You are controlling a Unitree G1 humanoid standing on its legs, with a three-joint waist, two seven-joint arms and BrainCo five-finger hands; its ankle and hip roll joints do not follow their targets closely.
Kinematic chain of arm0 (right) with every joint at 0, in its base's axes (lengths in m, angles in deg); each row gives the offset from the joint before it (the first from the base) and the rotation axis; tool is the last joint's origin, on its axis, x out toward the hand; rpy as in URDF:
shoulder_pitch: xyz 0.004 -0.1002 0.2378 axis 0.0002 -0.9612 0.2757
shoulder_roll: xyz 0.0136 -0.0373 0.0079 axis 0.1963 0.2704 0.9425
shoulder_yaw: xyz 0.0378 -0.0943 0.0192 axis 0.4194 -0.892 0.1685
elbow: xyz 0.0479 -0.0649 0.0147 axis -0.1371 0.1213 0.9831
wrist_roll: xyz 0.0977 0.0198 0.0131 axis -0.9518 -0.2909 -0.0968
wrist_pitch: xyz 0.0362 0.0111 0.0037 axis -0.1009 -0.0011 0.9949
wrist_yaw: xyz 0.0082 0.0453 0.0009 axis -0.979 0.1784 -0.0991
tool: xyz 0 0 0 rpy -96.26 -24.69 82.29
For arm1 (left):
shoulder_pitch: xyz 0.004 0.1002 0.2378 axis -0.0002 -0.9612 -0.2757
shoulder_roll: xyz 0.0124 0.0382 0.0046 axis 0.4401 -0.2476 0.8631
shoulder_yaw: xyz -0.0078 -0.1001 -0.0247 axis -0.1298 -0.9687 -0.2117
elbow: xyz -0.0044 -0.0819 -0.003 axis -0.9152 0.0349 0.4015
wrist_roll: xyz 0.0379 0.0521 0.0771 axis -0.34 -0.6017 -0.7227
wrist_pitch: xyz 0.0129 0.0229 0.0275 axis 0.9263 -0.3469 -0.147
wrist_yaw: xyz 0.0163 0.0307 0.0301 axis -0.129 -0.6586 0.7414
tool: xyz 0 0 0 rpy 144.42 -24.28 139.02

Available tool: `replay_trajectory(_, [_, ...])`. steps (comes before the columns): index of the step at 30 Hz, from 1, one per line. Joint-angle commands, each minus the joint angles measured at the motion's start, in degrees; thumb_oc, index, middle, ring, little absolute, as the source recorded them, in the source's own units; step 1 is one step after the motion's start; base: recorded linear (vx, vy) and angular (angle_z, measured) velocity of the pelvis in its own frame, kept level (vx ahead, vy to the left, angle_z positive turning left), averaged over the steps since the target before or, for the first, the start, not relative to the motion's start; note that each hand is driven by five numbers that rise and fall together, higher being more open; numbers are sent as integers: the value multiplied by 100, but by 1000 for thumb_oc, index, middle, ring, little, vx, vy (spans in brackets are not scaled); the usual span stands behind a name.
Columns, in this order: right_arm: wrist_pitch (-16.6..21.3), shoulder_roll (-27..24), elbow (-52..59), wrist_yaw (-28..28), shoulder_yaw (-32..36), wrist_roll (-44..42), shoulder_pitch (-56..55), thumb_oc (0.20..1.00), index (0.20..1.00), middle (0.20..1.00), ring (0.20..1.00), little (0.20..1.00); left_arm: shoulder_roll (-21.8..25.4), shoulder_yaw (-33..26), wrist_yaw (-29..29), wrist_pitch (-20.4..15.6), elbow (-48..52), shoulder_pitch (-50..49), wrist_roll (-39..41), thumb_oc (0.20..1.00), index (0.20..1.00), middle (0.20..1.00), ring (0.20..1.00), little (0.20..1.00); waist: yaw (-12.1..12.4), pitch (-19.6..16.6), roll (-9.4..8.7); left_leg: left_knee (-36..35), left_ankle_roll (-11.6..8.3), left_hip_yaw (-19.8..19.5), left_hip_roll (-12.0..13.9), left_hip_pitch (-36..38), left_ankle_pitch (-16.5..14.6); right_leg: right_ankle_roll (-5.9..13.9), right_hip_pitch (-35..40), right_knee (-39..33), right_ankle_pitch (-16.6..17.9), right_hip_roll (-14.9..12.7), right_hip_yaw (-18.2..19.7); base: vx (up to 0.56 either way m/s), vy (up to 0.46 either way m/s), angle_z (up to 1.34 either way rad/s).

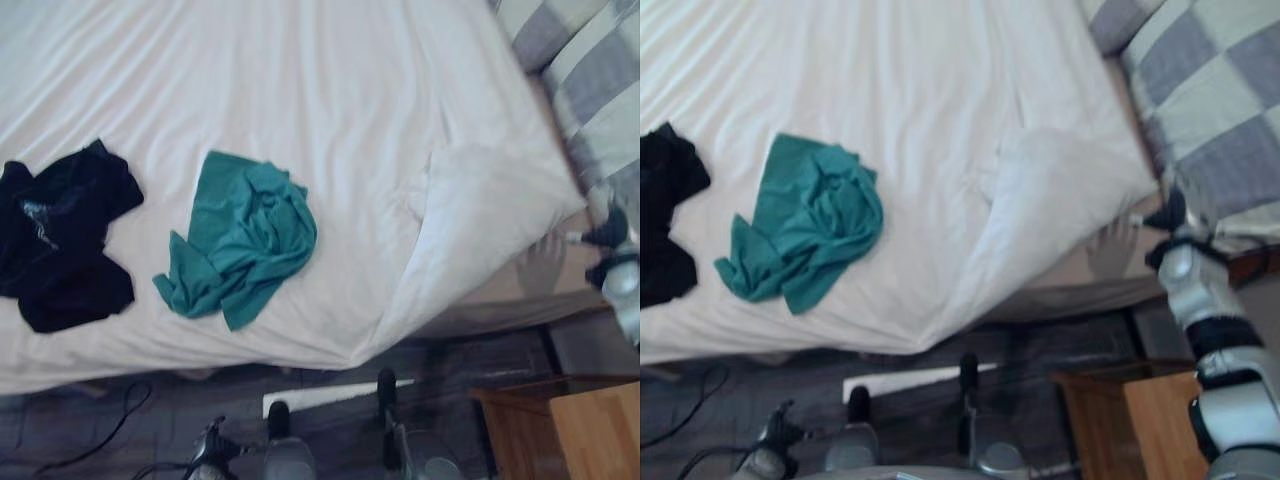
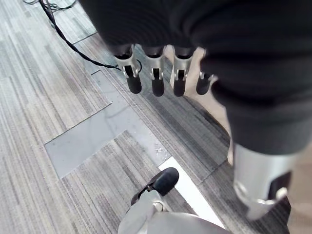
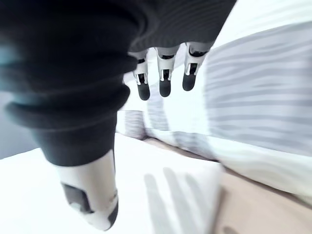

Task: Tidy up the quilt and then pick up the clothes from the bed and put them into the laundry hamper.

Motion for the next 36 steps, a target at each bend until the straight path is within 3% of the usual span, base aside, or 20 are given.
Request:
replay_trajectory(1, [34, -192, -278, -84, -403, 68, 901, 1000, 1000, 1000, 1000, 1000, 254, 404, -138, 31, -205, 279, -48, 1000, 1000, 1000, 1000, 1000, 25, 31, -79, 466, 359, 645, -540, -276, -456, 565, -97, 543, -1379, -594, -321, -74, -154, 13])
replay_trajectory(8, [40, 213, -1697, 154, -1620, -416, 2940, 1000, 1000, 1000, 1000, 1000, 464, 791, -108, -52, -130, 745, 66, 1000, 1000, 1000, 1000, 1000, 58, 384, 346, 254, 286, 710, -678, -747, -125, 537, -845, 986, -1326, -676, -397, -79, -44, 26])
replay_trajectory(9, [26, 347, -2092, 256, -1823, -493, 3244, 824, 824, 824, 824, 824, 473, 911, -116, -77, -60, 884, 116, 1000, 1000, 1000, 1000, 1000, 47, 429, 445, 186, 268, 735, -670, -811, -68, 534, -1013, 1107, -1310, -675, -384, -32, 7, 4])
replay_trajectory(10, [31, 350, -2103, 256, -1838, -497, 3259, 567, 567, 567, 567, 567, 468, 908, -116, -77, -60, 884, 116, 1000, 1000, 1000, 1000, 1000, 42, 439, 449, 185, 267, 736, -671, -797, -75, 535, -1010, 1128, -1330, -677, -383, -35, 24, 6])
replay_trajectory(11, [10, 459, -2384, 325, -1901, -536, 3313, 200, 200, 200, 200, 200, 419, 987, -123, -97, 62, 952, 152, 1000, 1000, 1000, 1000, 1000, 42, 463, 521, 150, 256, 729, -669, -806, -44, 531, -1072, 1198, -1346, -666, -364, -14, 22, 14])
replay_trajectory(16, [-28, 560, -2292, 350, -1507, -646, 2654, 200, 200, 200, 200, 200, 241, 1019, -19, -74, 12, 877, 150, 1000, 1000, 1000, 1000, 1000, -61, 342, 493, 41, 260, 707, -642, -537, -72, 544, -796, 1092, -1332, -648, -367, 20, 15, 5])
replay_trajectory(22, [-26, 395, -900, 382, 132, -552, -209, 200, 200, 200, 200, 200, 94, 665, 151, 53, -60, 575, -6, 1000, 1000, 1000, 1000, 1000, -336, 28, 297, -194, 302, 742, -662, 88, -229, 580, -162, 847, -1276, -637, -400, 91, 23, 0])
replay_trajectory(23, [-30, 474, -768, 439, 652, -636, -1008, 743, 743, 743, 743, 743, 84, 530, 193, 89, -131, 499, -57, 1000, 1000, 1000, 1000, 1000, -425, -73, 227, -229, 312, 755, -650, 211, -268, 590, -4, 755, -1237, -639, -404, 69, 19, -5])
replay_trajectory(24, [-35, 475, -749, 441, 680, -632, -1043, 1000, 1000, 1000, 1000, 1000, 91, 544, 193, 89, -130, 496, -57, 1000, 1000, 1000, 1000, 1000, -411, -80, 223, -229, 312, 756, -650, 212, -269, 591, 0, 748, -1234, -639, -404, 79, 37, -1])
replay_trajectory(25, [-45, 579, -811, 554, 1120, -887, -1696, 1000, 1000, 1000, 1000, 1000, 117, 403, 233, 143, -242, 418, -128, 1000, 1000, 1000, 1000, 1000, -489, -205, 145, -229, 314, 770, -637, 299, -316, 610, 134, 612, -1173, -646, -397, 41, 25, 10])
replay_trajectory(29, [-83, 888, -1115, 616, 1704, -1367, -2401, 1000, 1000, 1000, 1000, 1000, 163, 238, 289, 211, -404, 347, -138, 1000, 1000, 1000, 1000, 1000, -571, -349, 39, -229, 318, 800, -621, 390, -365, 641, 293, 444, -1079, -665, -403, 39, 33, -3])
replay_trajectory(36, [-249, 1334, -2471, 112, 3366, -2692, -3255, 1000, 1000, 1000, 1000, 1000, 134, -89, 329, 354, -693, 141, 45, 1000, 1000, 1000, 1000, 1000, -678, -641, -124, -229, 335, 884, -605, 531, -486, 748, 498, 191, -926, -723, -367, 47, 45, 7])
